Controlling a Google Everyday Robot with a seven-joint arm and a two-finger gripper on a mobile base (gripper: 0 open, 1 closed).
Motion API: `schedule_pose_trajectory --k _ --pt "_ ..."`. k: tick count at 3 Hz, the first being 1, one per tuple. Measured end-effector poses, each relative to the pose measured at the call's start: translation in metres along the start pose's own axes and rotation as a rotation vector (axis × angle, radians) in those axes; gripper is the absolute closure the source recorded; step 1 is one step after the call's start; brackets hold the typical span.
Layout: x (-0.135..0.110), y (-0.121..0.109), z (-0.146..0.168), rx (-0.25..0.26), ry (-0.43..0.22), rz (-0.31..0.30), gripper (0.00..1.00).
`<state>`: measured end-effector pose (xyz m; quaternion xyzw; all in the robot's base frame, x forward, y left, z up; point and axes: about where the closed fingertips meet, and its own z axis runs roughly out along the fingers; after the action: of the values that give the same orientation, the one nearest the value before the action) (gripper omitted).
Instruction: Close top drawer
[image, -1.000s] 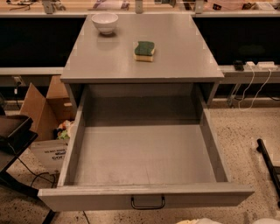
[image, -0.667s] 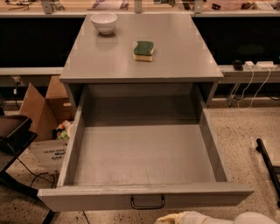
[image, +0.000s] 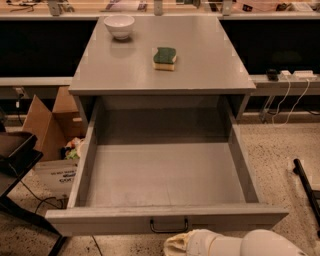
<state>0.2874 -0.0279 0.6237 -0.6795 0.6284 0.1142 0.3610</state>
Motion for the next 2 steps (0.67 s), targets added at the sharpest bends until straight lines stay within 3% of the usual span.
schedule_pose_trajectory --k 1,2 --pt "-0.0027 -0.0200 0.0102 0.001 0.012 -0.042 1.00" --pt "0.0041 -0.0230 0.0127 0.010 0.018 -0.038 1.00"
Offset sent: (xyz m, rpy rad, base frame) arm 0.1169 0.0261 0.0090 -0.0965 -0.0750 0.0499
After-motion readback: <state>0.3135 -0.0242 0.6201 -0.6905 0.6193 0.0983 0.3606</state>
